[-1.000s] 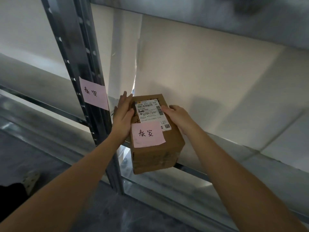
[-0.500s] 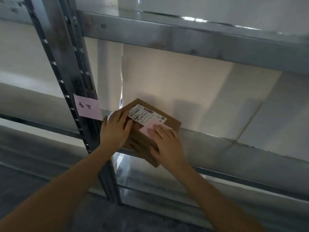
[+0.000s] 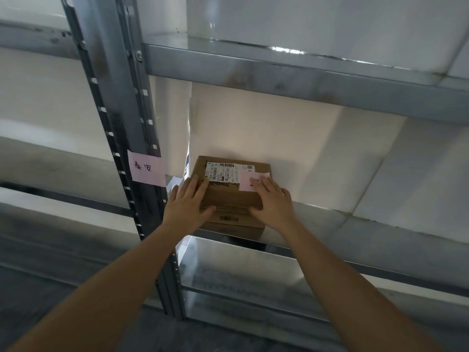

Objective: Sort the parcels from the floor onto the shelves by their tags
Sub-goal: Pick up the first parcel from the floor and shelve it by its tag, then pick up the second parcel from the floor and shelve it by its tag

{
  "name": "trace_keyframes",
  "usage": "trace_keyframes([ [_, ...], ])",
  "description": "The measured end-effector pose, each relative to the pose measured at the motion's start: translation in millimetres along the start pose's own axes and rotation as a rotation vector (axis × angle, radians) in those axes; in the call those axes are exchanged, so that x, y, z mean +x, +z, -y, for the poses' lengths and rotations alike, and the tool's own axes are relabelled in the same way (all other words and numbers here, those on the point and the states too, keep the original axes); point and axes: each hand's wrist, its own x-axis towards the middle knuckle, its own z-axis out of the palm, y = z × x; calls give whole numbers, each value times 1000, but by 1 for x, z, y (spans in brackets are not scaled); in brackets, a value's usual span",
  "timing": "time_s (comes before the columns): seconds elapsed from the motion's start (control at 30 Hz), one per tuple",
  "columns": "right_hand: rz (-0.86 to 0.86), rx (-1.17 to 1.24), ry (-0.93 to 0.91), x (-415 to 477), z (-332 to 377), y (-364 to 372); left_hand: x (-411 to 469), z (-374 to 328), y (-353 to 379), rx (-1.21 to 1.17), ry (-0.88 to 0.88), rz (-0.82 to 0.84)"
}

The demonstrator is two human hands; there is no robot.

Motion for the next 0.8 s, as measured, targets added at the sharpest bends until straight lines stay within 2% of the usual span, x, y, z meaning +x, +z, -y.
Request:
trace_keyframes([
  [0.23,-207,138,-18,-33,13,-29,-14,-14,-48,-57,40,-41],
  [0.43,-350,202,-7,-78,6,-72,-33,-45,-87,-97,83,-224],
  [0.63,-497,206,-47,-113,-12,-129,-44,-90,-130,-75,116,-362],
  [0.8,-596,150,-33,-148,-47,-170,-47,-140,-157,-54,202,-371],
])
